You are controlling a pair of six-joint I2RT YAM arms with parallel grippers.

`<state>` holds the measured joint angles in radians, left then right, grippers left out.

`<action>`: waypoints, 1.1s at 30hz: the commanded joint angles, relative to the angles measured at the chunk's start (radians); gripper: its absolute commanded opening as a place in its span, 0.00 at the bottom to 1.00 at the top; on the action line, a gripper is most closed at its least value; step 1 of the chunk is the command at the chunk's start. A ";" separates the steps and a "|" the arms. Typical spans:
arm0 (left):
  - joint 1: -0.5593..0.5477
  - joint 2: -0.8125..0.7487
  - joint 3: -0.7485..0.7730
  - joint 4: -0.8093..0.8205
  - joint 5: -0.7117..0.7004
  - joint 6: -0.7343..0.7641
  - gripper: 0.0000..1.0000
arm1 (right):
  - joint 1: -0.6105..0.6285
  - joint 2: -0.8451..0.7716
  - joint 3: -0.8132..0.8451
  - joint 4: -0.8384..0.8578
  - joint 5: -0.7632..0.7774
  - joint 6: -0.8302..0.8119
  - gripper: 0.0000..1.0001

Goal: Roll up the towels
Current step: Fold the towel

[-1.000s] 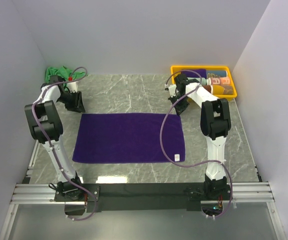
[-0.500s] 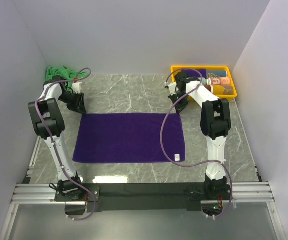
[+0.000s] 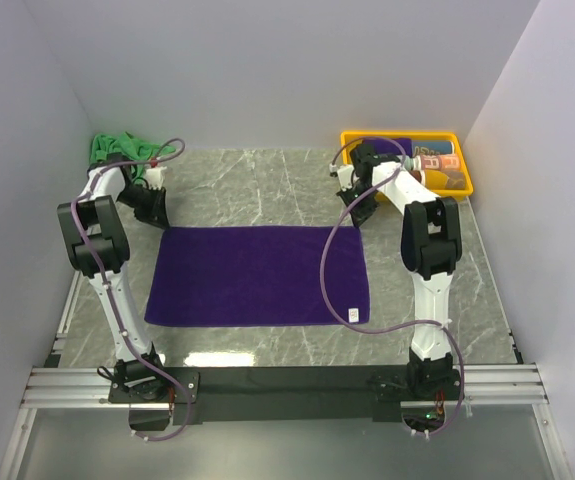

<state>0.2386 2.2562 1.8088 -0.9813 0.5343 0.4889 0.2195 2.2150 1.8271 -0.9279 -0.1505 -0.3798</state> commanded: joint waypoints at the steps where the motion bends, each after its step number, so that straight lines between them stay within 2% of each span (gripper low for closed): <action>1: -0.004 0.002 0.066 0.038 0.021 -0.013 0.08 | -0.019 -0.002 0.049 0.011 0.011 0.001 0.00; 4: -0.002 0.014 0.116 0.047 0.021 -0.032 0.01 | -0.026 -0.003 0.070 0.027 0.025 0.010 0.00; 10: -0.004 0.029 0.185 0.092 0.039 -0.111 0.01 | -0.065 0.014 0.161 0.054 0.052 0.022 0.00; 22: 0.001 0.008 0.193 0.220 0.067 -0.216 0.01 | -0.077 0.074 0.328 0.063 0.072 -0.017 0.00; 28: 0.011 -0.050 0.184 0.190 0.104 -0.145 0.00 | -0.078 -0.047 0.184 0.129 0.069 -0.074 0.00; 33: 0.021 -0.127 0.088 0.167 0.138 0.020 0.01 | -0.080 -0.127 0.083 0.155 0.031 -0.132 0.00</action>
<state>0.2440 2.2459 1.9343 -0.8066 0.6266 0.3832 0.1486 2.2082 1.9411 -0.8268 -0.1184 -0.4496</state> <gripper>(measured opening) 0.014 0.007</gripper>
